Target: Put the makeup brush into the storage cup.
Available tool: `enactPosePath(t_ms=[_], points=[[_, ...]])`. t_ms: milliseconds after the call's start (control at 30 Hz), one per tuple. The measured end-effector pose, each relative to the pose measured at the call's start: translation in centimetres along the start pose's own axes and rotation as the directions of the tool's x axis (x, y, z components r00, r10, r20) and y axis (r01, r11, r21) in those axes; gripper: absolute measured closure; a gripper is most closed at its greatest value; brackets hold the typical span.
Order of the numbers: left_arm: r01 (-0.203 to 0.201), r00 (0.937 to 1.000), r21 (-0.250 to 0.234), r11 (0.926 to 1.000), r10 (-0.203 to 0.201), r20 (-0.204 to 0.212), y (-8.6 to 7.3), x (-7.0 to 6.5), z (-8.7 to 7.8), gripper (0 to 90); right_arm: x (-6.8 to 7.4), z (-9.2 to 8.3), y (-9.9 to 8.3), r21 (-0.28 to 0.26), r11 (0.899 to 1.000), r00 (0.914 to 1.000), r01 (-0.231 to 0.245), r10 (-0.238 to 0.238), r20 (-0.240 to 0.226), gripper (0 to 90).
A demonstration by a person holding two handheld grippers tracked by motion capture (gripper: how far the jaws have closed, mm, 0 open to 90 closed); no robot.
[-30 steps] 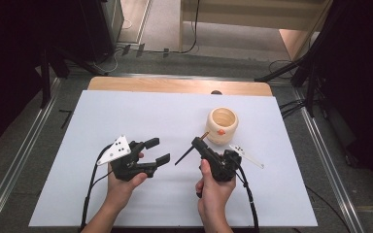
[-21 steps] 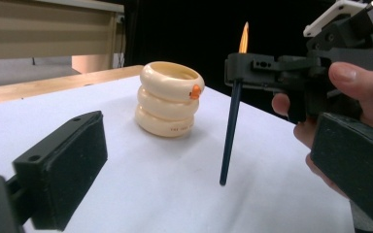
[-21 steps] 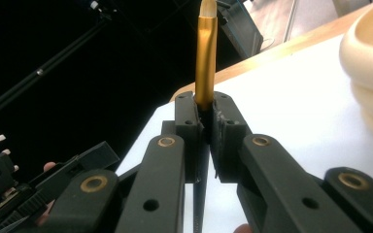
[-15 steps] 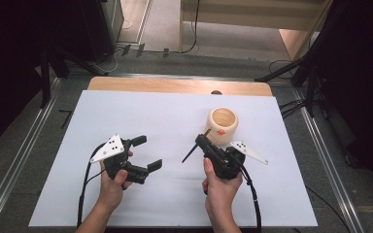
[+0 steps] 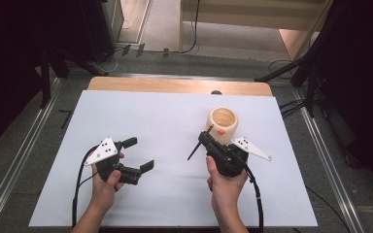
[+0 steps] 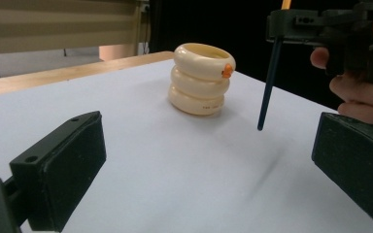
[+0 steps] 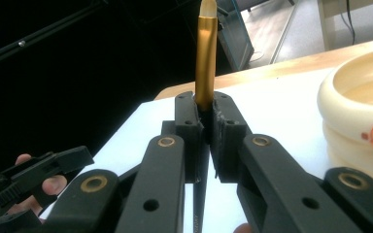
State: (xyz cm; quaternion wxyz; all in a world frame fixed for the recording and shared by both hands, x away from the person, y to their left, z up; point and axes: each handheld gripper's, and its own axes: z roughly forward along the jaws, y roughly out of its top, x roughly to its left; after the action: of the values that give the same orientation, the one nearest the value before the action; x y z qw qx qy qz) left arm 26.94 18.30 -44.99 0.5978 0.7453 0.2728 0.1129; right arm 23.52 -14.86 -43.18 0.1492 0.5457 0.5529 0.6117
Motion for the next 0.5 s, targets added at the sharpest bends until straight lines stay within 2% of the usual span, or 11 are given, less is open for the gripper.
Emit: enactPosePath(t_ms=[267, 500], points=[[-0.03, 0.9979, 0.009, 0.9995, 0.031, -0.057, -0.1, 0.4, -1.1, 0.0, -0.1, -0.1, 1.1, -0.012, 0.999, 0.9996, 0.03, -0.03, -0.003, 84.1], [-0.03, 0.9959, 0.015, 0.9994, 0.031, -0.085, -0.4, 1.0, -1.7, 0.0, -0.1, -0.1, 2.1, -0.024, 0.997, 0.9975, 0.071, -0.071, 0.007, 84.1]])
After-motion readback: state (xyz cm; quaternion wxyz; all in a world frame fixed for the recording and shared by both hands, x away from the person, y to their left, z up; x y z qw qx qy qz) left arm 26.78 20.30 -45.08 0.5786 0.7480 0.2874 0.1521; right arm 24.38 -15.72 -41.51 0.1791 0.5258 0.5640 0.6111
